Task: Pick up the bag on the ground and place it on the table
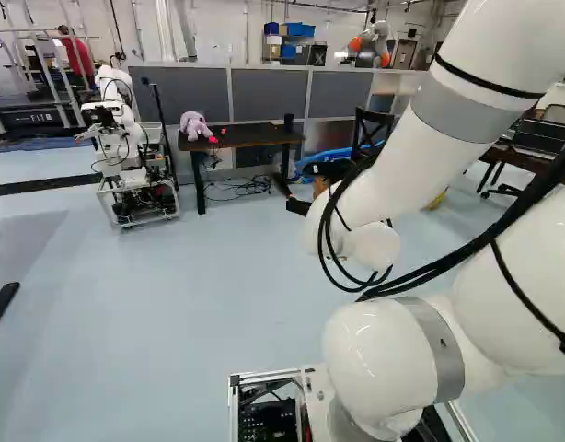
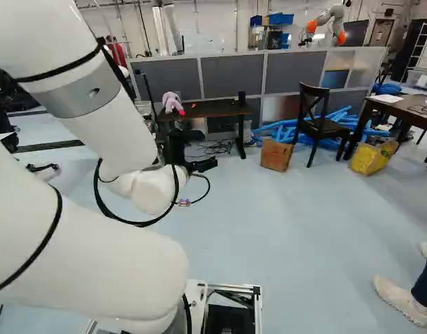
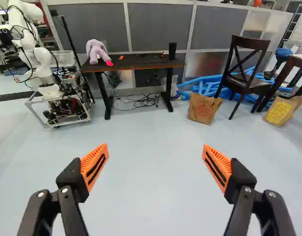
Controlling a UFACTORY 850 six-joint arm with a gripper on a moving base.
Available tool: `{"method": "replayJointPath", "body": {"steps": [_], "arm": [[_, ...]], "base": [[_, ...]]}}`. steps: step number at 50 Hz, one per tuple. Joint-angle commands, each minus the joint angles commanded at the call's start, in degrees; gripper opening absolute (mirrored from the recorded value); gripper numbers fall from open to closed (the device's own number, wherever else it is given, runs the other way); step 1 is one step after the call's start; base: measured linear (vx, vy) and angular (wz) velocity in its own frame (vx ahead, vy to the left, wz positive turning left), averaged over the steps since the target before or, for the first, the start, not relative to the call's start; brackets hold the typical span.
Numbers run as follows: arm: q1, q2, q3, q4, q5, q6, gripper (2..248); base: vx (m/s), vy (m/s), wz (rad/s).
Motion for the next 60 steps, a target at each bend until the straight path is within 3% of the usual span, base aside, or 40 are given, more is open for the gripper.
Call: {"method": "replayJointPath", "body": {"steps": [40,60], "arm": [[0.00,0.00,0.00,0.00,0.00,0.00,247],[0.00,0.00,0.00,0.00,0.00,0.00,247]], "base": [[0.045,0.001,-0.001],[0.071,-0.046,-0.116]]}}
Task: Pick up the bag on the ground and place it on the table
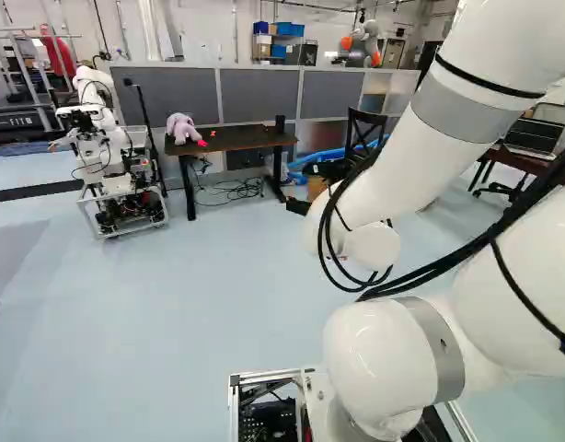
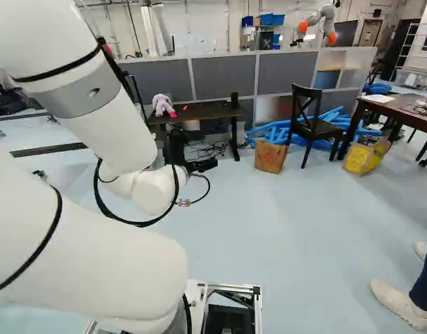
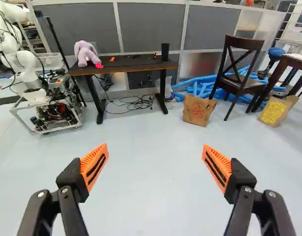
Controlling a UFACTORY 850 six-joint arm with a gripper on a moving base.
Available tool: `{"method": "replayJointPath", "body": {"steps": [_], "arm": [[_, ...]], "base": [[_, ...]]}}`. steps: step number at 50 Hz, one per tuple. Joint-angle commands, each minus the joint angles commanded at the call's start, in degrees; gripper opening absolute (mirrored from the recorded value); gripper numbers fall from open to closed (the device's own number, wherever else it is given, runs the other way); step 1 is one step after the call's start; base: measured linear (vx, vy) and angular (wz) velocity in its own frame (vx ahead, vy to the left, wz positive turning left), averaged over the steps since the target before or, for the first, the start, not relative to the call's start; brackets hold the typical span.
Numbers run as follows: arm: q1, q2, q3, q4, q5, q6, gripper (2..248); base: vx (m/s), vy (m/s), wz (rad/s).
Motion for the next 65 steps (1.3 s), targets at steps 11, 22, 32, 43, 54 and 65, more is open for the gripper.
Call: {"method": "replayJointPath", "body": {"steps": [11,22,32,43,54,65], "arm": [[0.00,0.00,0.00,0.00,0.00,0.00,247],[0.00,0.00,0.00,0.00,0.00,0.00,247],[0.00,0.00,0.00,0.00,0.00,0.00,247],[0.00,0.00,0.00,0.00,0.00,0.00,247],[0.00,0.00,0.00,0.00,0.00,0.00,247],[0.00,0.00,0.00,0.00,0.00,0.00,247]], "base": [[0.110,-0.072,-0.191],[0.124,-0.079,-0.200],[0.142,-0.047,-0.025],[0.135,-0.043,-0.010],[0.132,-0.042,-0.007],[0.134,-0.040,-0.009]]}}
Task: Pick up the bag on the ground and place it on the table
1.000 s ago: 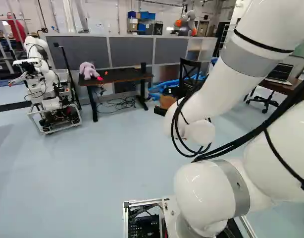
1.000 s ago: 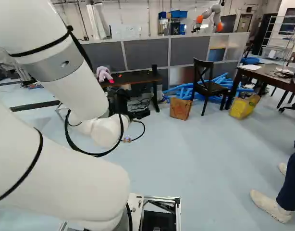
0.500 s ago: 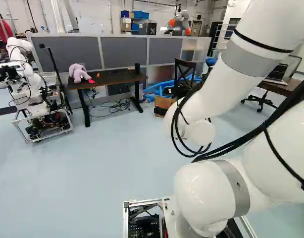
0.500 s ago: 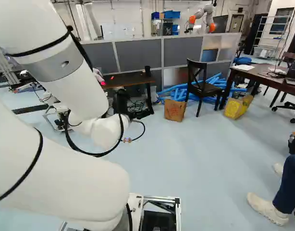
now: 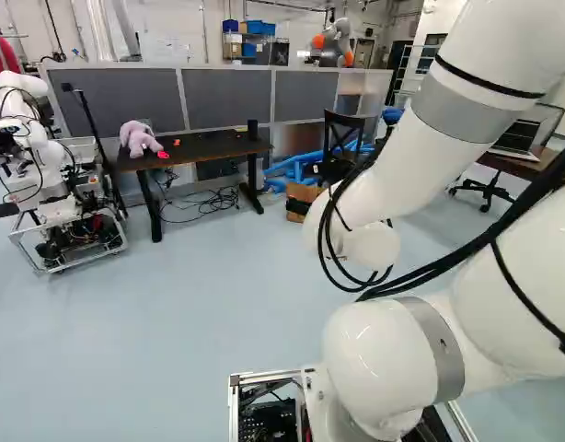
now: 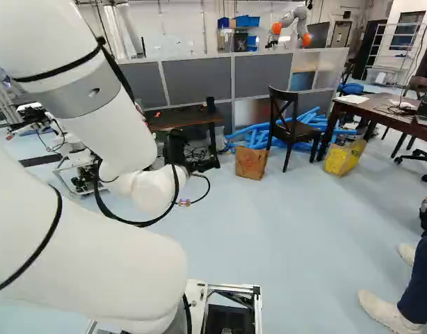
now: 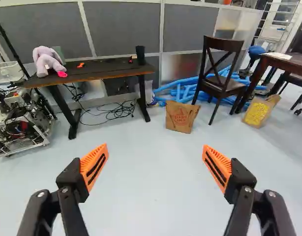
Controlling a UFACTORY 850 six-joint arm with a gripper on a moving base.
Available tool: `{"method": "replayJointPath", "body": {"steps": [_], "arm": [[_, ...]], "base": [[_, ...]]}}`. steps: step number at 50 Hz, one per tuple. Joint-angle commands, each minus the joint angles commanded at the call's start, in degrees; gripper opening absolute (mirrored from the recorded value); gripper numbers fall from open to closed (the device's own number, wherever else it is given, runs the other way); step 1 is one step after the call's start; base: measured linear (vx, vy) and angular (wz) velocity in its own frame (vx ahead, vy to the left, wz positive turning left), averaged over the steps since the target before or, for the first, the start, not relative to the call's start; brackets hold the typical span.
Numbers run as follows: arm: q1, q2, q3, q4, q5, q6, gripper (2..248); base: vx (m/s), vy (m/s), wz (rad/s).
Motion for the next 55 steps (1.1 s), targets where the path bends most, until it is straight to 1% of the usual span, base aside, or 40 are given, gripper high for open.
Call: {"method": "replayJointPath", "body": {"steps": [55], "arm": [[0.00,0.00,0.00,0.00,0.00,0.00,247]], "base": [[0.157,-0.041,-0.001]]}}
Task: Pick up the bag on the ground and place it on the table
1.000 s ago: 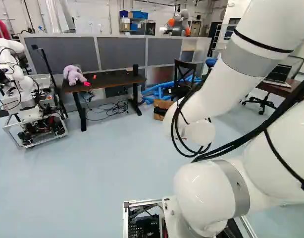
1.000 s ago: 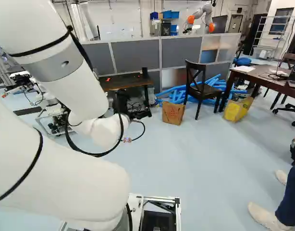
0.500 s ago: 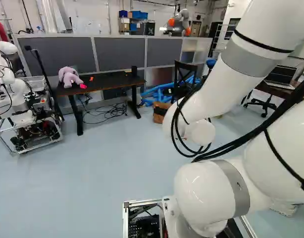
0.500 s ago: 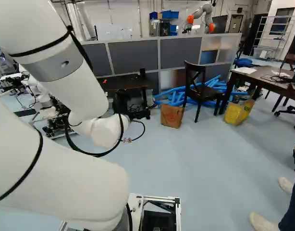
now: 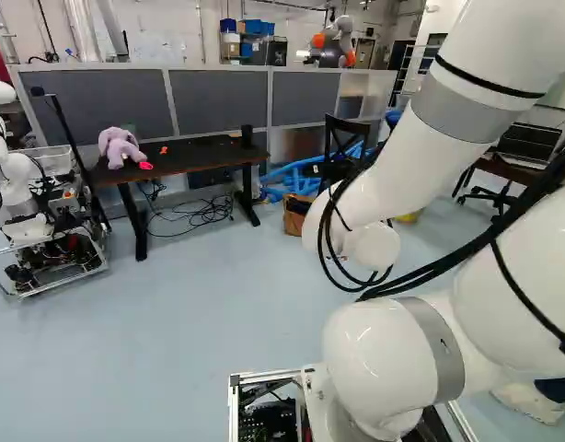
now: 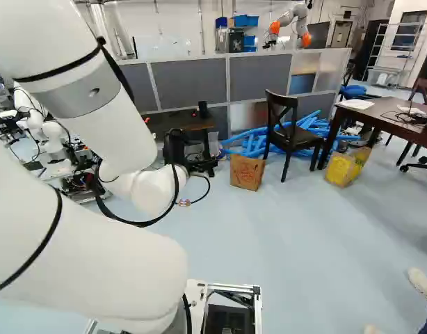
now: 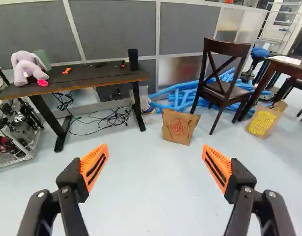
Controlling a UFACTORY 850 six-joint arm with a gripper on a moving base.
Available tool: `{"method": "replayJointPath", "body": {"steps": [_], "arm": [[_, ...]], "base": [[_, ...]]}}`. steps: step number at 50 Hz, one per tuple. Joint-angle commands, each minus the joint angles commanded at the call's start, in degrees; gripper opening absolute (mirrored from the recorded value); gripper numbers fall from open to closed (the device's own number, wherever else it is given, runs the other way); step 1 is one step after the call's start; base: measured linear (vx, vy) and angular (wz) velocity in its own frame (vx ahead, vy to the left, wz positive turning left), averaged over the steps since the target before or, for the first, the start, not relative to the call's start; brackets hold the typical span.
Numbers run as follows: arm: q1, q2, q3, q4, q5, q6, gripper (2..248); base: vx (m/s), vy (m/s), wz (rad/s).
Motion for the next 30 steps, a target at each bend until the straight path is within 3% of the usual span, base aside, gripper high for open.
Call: {"method": "replayJointPath", "body": {"steps": [30], "arm": [[0.00,0.00,0.00,0.00,0.00,0.00,247]], "base": [[0.187,-0.043,-0.005]]}}
